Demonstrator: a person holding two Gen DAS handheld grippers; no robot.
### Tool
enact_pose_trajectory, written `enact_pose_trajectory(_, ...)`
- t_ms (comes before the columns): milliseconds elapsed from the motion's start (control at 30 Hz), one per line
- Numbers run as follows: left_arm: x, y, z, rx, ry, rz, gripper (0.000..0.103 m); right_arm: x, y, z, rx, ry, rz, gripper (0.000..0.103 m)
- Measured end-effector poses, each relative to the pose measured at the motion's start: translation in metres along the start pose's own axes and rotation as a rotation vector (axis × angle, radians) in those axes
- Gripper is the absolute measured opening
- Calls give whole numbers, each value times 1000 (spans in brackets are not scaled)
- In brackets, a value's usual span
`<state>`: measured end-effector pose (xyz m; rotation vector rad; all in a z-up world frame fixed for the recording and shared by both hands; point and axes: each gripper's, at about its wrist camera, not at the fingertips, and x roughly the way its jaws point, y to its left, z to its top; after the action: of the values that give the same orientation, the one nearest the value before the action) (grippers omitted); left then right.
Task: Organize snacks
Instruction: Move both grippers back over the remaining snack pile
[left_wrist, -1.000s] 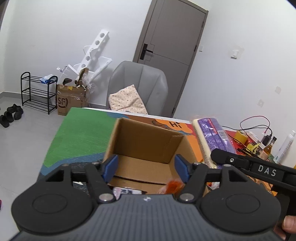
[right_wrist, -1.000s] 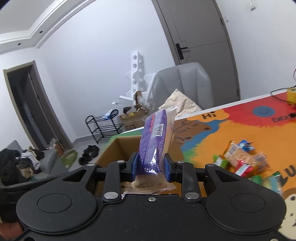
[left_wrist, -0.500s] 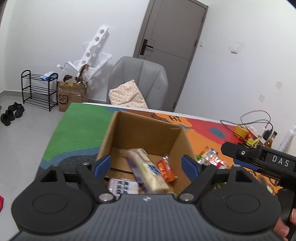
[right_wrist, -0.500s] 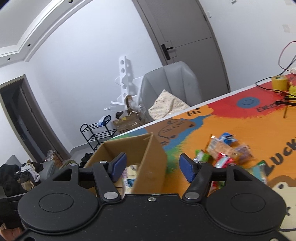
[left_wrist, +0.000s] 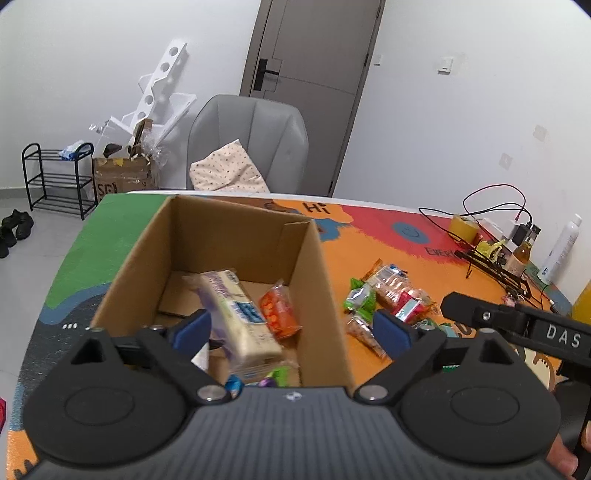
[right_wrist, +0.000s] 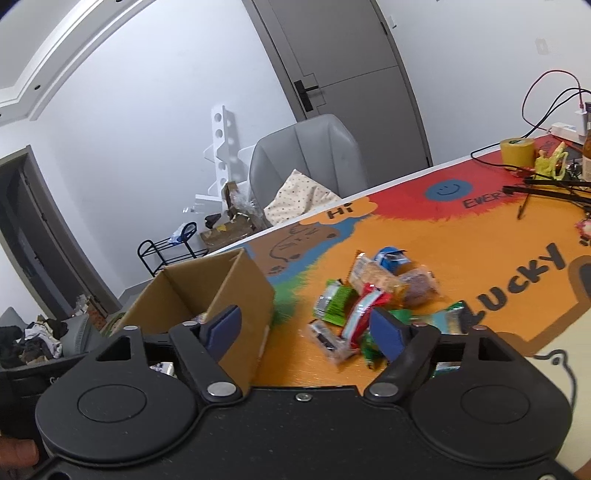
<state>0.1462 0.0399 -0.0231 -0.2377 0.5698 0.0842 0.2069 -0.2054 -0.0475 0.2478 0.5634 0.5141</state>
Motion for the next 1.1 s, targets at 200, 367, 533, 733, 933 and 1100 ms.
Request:
enact_pose_trajectory(200,8,-20,-1,17,18,-15,96,-8,-15,0,-12,5,-12,94)
enact_pose_trajectory(367,12,-34,-4,24,34,-28,98,-13,-32,-1,4,4,-23,97)
enact_pose_trajectory(533,16,-48,-5,38,51,-48,98,-17,-53,-2,45,-14,-45,97)
enact_pose_trajectory(733,25,-65,-7,67,70,-60,98,-15,-75,-3,81,-10,-61,92)
enact_pose_trajectory(933,32,-73,-4,66,58,-23,98,-6,-90,-6,103,24,-69,79)
enact_pose_trajectory(1100,29,-75,5,42,14,-23,97,6,-101,-7,126,59,-67,67)
